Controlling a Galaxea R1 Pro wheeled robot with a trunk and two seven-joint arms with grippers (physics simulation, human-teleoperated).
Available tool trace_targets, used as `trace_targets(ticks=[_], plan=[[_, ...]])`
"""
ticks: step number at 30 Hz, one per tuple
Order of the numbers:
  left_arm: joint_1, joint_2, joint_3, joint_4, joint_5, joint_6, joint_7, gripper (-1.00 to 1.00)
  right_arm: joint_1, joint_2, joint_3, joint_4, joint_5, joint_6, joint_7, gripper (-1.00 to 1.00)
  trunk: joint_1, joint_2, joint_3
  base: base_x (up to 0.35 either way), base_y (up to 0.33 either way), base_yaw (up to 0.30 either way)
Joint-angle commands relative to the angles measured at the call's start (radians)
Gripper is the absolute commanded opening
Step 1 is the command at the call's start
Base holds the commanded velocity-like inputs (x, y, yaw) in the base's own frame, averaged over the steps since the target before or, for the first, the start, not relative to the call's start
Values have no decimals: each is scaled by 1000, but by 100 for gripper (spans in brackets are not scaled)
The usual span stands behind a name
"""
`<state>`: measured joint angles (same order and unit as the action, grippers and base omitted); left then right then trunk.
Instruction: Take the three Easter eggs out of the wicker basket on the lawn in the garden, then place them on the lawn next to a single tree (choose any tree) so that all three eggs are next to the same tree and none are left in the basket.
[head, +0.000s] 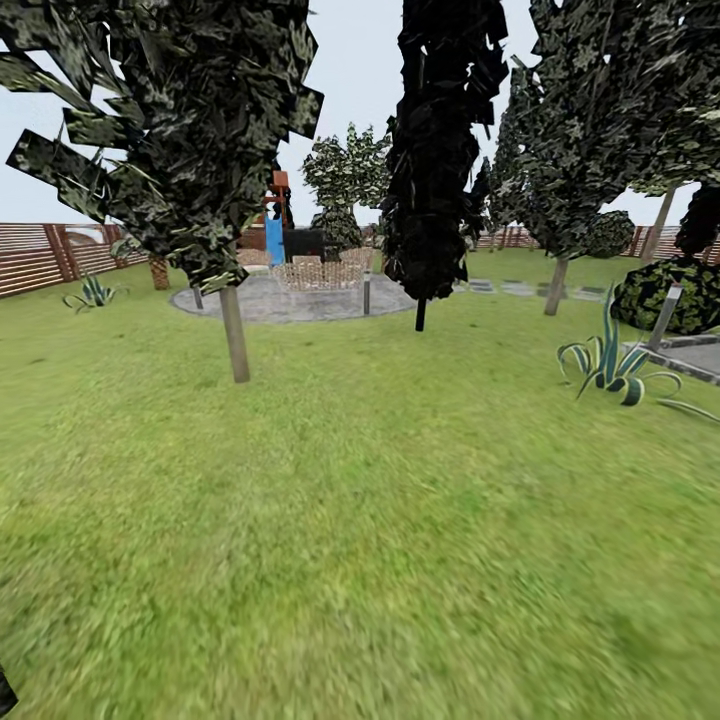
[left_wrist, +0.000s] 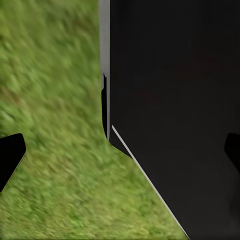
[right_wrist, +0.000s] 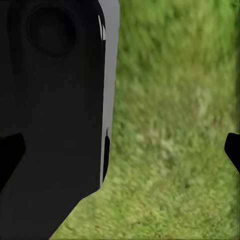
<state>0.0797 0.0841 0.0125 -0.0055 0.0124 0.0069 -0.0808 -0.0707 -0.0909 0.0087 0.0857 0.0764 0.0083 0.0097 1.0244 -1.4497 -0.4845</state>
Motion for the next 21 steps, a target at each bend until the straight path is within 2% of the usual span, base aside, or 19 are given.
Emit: trace_targets(ticks=[1,12,21], plan=[[0,0,1,-1,1,1,-4,100,-1,-1,0,2,8,1,1,100,1,0,-1,338,0,0],[0,0,1,-1,1,1,-4,100,-1,-1,0,2,8,-1,1,100,1,0,-1,338,0,-13],[0,0,1,-1,1,1,-4,100,-1,0,0,2,2,-1,3,100,1,0,-1,338,0,-242]])
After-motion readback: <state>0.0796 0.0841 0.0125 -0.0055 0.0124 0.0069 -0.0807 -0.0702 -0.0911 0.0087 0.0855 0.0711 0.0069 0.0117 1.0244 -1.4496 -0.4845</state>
